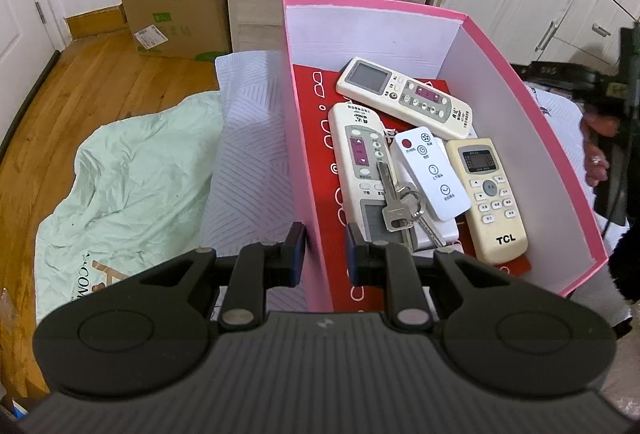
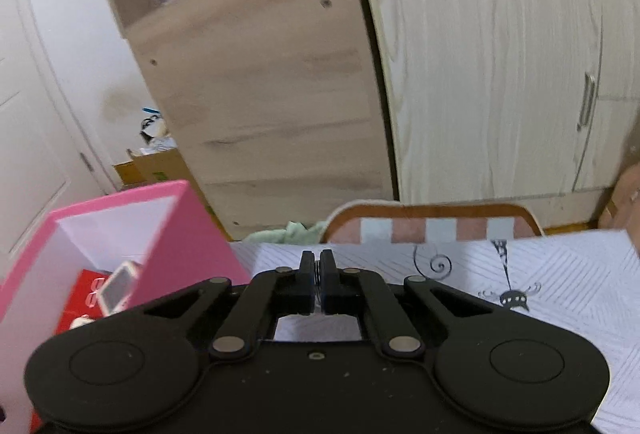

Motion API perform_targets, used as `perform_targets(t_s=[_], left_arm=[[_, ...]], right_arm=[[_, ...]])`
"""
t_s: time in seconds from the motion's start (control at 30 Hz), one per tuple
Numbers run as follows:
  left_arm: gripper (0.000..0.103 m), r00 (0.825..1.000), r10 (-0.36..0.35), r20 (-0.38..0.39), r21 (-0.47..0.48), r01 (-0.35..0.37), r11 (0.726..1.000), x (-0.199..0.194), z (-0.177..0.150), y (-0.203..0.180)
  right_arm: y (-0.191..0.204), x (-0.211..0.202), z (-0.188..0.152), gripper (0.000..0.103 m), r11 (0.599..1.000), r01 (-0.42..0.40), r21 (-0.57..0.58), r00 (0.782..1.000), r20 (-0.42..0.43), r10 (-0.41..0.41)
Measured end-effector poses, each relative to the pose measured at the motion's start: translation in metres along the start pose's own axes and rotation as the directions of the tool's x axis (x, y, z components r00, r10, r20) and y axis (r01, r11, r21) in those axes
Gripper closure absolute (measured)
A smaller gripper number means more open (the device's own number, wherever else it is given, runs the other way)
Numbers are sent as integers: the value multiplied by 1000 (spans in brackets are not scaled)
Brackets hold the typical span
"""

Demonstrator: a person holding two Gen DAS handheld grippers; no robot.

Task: Organize rigid objects
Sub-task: 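Move the right tool back and grasp the second pair of keys, then carry the keys into the pink box and open the right gripper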

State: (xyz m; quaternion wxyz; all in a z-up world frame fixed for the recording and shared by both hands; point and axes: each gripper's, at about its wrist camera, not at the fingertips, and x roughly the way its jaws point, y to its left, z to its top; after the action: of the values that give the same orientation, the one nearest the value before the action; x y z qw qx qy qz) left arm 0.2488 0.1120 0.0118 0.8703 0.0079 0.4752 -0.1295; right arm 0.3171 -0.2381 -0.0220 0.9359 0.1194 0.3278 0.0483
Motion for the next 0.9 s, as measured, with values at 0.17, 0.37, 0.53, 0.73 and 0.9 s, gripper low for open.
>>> perform_targets(t_s=[0.17,0.37,0.53,0.73,0.9], left_arm=[[85,1000,-2,0,-5,2,1000,0,0,-1],[85,1000,-6,3,-7,6,1000,-1,0,0],[85,1000,-2,3,-10,2,1000,-2,1,-1],[85,1000,3,12,-6,-3,1000,-6,-1,-3],[85,1000,5,12,-6,-5,1000,-6,-1,-4]], right_arm=[[10,-30,9,99,998,-67,-5,997,50,67],[34,-90,20,99,980,-175,-97,971,148,188],[60,-133,19,99,946,-268,-185,943,153,297],[94,-145,-5,99,891,-323,-319,943,-26,332],[106,-139,-25,99,861,-339,-379,941,-130,314]])
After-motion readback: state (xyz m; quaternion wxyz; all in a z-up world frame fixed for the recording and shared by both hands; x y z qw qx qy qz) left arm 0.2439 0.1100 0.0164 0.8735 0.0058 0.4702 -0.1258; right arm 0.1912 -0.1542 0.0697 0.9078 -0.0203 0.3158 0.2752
